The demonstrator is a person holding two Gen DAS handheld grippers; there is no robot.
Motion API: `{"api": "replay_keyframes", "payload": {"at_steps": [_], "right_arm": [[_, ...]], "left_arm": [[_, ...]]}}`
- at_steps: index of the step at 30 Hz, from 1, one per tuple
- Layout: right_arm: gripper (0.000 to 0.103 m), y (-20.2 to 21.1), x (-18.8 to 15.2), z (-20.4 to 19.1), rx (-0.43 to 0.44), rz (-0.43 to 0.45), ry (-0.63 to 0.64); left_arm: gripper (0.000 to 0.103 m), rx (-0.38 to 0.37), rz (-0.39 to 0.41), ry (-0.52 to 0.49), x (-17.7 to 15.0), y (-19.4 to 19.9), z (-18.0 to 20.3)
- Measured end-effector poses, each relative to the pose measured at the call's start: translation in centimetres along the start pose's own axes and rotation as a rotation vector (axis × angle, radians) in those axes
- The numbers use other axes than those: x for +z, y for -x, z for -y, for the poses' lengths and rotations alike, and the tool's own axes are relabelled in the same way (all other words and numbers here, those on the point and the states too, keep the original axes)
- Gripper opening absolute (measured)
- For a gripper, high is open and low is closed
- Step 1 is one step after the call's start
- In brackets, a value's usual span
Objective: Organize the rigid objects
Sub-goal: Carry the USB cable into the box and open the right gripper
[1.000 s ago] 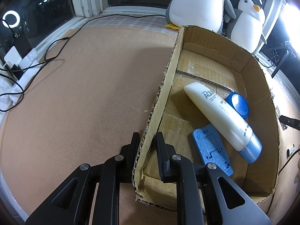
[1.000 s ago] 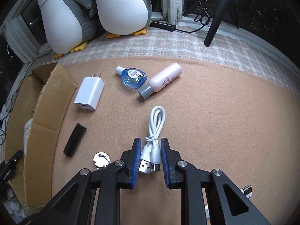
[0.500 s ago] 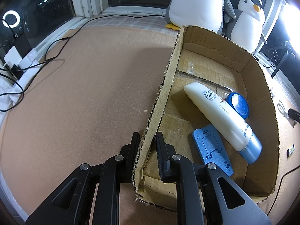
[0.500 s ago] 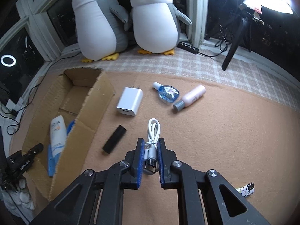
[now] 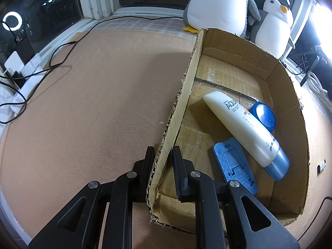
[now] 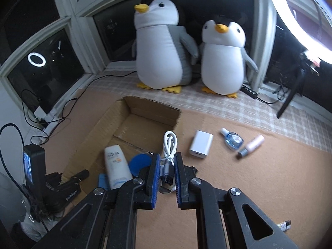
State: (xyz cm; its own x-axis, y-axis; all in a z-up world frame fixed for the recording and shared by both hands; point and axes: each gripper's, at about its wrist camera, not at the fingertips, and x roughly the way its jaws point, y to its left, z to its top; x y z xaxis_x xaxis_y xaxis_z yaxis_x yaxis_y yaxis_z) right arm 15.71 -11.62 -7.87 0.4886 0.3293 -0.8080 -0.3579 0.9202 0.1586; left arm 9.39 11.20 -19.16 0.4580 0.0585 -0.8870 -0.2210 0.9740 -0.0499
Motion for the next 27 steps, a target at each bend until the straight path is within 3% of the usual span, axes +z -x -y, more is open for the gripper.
{"api": "replay_keyframes", "payload": {"at_steps": [18, 20, 22, 27], "right_arm": [[0.013, -4.9, 0.6, -5.4, 0.063, -0.054, 0.069], [0.022, -4.7, 0.6, -5.8, 0.058, -0.050, 0.080], [0.041, -4.5, 0.6, -6.1, 0.043, -0.033, 0.091], [0.047, -3.8, 0.7, -6.7, 0.015, -0.002, 0.112]], "left_arm": [[0.016, 0.001, 0.001, 0.002, 0.0, 0.0, 0.0], [0.016, 0.002, 0.001, 0.002, 0.0, 0.1, 0.1], [0.016, 0.003, 0.002, 0.002, -0.1, 0.1, 0.1], [0.016, 0.003, 0.002, 0.002, -0.1, 0.1, 0.1]]}}
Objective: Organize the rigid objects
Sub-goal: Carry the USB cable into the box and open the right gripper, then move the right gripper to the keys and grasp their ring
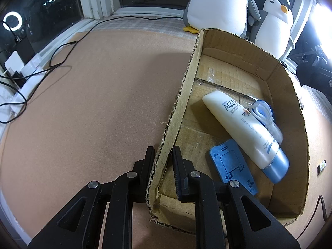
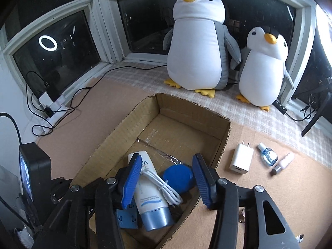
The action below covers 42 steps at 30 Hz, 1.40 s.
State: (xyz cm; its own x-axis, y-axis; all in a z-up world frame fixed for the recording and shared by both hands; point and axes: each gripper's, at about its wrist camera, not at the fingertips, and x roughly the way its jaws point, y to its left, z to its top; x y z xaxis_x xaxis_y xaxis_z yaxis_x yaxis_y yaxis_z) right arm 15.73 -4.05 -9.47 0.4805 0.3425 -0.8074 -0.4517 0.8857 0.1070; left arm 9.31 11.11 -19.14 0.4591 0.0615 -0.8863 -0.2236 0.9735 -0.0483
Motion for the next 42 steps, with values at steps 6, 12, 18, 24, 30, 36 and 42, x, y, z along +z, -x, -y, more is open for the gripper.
{"api": "replay_keyframes", "payload": {"at_steps": [6, 12, 18, 24, 30, 36, 42], "right_arm": [[0.052, 0.6, 0.0, 0.0, -0.017, 0.009, 0.009], [0.052, 1.1, -0.1, 0.3, -0.019, 0.009, 0.012], [0.052, 2.1, -0.9, 1.8, -0.039, 0.011, -0.005], [0.052, 3.5, -2.6, 5.5, -0.055, 0.006, -0.057], [0.052, 4.6, -5.2, 11.0, -0.085, 0.000, -0.157], [0.052, 4.6, -7.4, 13.9, -0.145, -0.042, -0.180], [0.049, 2.7, -8.9, 14.0, -0.130, -0.089, -0.149]], "left_arm": [[0.016, 0.001, 0.000, 0.000, 0.0, 0.0, 0.0], [0.016, 0.001, -0.001, 0.000, 0.0, 0.0, 0.0], [0.016, 0.001, -0.001, -0.002, 0.0, 0.0, 0.0], [0.016, 0.003, -0.001, -0.003, 0.0, 0.0, 0.0], [0.016, 0.004, -0.001, -0.004, 0.0, 0.0, 0.0], [0.016, 0.005, -0.001, -0.003, 0.0, 0.0, 0.0], [0.016, 0.004, -0.001, -0.004, 0.0, 0.0, -0.1]]}}
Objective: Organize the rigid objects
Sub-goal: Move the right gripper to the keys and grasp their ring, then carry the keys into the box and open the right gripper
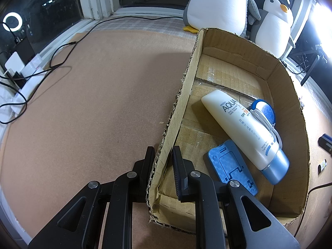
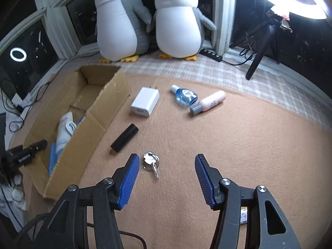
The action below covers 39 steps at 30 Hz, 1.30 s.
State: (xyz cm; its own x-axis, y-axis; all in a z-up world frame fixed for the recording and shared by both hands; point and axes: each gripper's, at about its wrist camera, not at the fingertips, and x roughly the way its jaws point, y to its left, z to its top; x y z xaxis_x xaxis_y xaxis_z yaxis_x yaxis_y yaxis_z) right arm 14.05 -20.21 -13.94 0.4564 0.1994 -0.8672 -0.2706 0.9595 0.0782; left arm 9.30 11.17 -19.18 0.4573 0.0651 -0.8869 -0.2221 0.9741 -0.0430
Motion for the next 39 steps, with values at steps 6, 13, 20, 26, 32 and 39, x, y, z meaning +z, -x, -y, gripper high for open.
{"api": "replay_keyframes", "payload": {"at_steps": [6, 13, 20, 26, 32, 39], "right_arm": [[0.034, -1.7, -0.9, -2.1, 0.014, -0.034, 0.098], [0.034, -3.7, -0.5, -2.4, 0.043, -0.085, 0.109], [0.034, -5.1, -0.6, -3.0, 0.015, -0.124, 0.157], [0.022, -5.1, -0.5, -3.2, 0.009, -0.120, 0.178], [0.022, -5.0, -0.6, -3.3, 0.006, -0.117, 0.189], [0.022, -3.8, -0.6, -2.7, 0.015, -0.086, 0.160]], "left_arm": [[0.016, 0.000, 0.001, 0.001, 0.0, 0.0, 0.0], [0.016, -0.001, 0.001, 0.004, 0.0, 0.0, 0.0], [0.016, -0.001, 0.001, 0.007, 0.0, 0.1, 0.1], [0.016, 0.000, 0.001, 0.007, 0.0, 0.1, 0.1], [0.016, 0.000, 0.002, 0.008, 0.0, 0.1, 0.1], [0.016, 0.001, 0.001, 0.007, 0.0, 0.1, 0.1]]}}
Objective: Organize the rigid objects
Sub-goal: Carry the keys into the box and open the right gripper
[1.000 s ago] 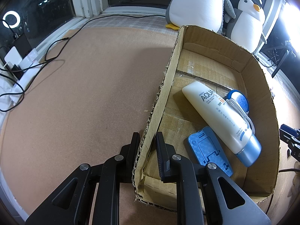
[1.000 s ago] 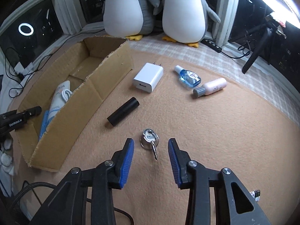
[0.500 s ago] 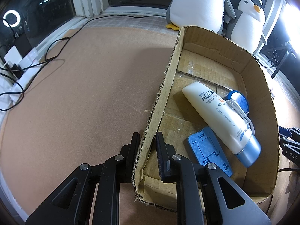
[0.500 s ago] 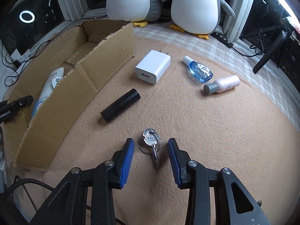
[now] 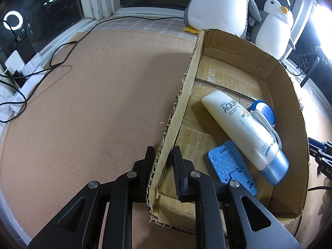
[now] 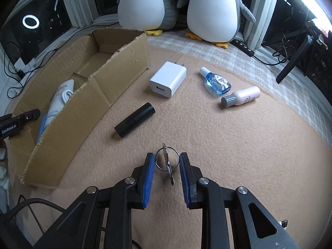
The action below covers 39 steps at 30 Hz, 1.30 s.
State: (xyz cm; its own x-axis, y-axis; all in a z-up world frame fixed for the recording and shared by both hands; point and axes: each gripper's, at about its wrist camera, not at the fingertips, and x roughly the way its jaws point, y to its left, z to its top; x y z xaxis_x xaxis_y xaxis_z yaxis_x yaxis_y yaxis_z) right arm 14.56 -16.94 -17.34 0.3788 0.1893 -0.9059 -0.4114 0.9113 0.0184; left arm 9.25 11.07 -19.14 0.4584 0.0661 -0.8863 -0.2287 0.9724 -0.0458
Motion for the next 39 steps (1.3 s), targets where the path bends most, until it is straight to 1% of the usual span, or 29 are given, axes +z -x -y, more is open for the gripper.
{"api": "replay_keyframes", "payload": {"at_steps": [9, 15, 22, 28, 33, 39], "right_arm": [[0.022, 1.7, 0.3, 0.1, 0.012, 0.037, -0.016], [0.022, 4.0, 1.1, -1.3, 0.047, 0.085, -0.003], [0.022, 6.6, 2.4, -4.9, 0.126, 0.141, 0.048], [0.022, 7.9, 2.7, -9.0, 0.197, 0.161, 0.104], [0.022, 7.8, 2.9, -11.8, 0.245, 0.159, 0.143], [0.022, 6.7, 2.7, -14.6, 0.263, 0.135, 0.182]], "left_arm": [[0.016, 0.000, 0.000, 0.000, 0.0, 0.0, 0.0], [0.016, 0.000, 0.001, -0.001, 0.0, 0.0, 0.0], [0.016, 0.000, 0.001, 0.001, 0.0, 0.0, 0.0], [0.016, -0.001, 0.001, 0.001, 0.0, 0.0, 0.0], [0.016, -0.001, 0.001, 0.001, 0.0, 0.0, 0.0], [0.015, -0.003, 0.002, 0.004, 0.1, 0.0, 0.0]]}}
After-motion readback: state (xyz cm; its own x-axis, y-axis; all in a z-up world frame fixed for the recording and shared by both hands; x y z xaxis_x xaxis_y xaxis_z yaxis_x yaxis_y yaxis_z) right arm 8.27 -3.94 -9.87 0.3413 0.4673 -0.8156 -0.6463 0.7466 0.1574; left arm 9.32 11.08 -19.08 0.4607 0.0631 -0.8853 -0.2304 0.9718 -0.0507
